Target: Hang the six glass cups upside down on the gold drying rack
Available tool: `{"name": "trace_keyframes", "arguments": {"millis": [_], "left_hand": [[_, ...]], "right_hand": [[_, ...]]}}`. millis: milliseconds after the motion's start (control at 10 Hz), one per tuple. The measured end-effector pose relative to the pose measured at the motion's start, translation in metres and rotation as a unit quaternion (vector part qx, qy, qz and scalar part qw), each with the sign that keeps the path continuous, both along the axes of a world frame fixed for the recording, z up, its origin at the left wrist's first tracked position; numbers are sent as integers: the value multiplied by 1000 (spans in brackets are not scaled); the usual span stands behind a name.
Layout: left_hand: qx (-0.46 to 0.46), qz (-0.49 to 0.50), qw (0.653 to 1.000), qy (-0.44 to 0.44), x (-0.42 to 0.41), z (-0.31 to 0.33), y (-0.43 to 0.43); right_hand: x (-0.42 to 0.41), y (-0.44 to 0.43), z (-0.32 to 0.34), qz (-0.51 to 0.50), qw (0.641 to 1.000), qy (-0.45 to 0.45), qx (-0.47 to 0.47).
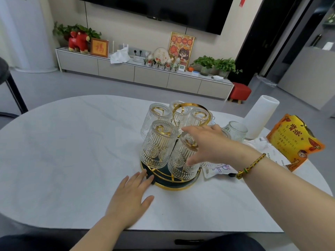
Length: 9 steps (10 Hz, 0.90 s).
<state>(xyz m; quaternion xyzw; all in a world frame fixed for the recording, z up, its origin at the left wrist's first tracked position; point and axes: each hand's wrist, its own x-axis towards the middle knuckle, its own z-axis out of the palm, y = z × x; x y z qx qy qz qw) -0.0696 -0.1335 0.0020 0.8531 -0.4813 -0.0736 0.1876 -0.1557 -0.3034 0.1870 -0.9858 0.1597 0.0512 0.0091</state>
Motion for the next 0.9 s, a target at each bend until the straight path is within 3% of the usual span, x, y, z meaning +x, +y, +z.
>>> {"name": "trace_keyframes", "arguments": {"millis": [500,600,700,800,900], "left_hand": [[7,4,1000,-4,-1,0,1],[5,5,1000,-4,-1,1,0],[5,4,1000,-5,-1,3,0],[10,8,1000,-1,-2,4,1],[19,3,1000,-14,-2,5,1]], "right_hand": [[-6,0,-2,6,999,16,35],[-7,1,-2,0,998,-17,56],[-11,5,-3,0,993,-84,81],[-20,8,-8,-14,964,-234,122],[-37,17,-29,-49,897,-411,155]]}}
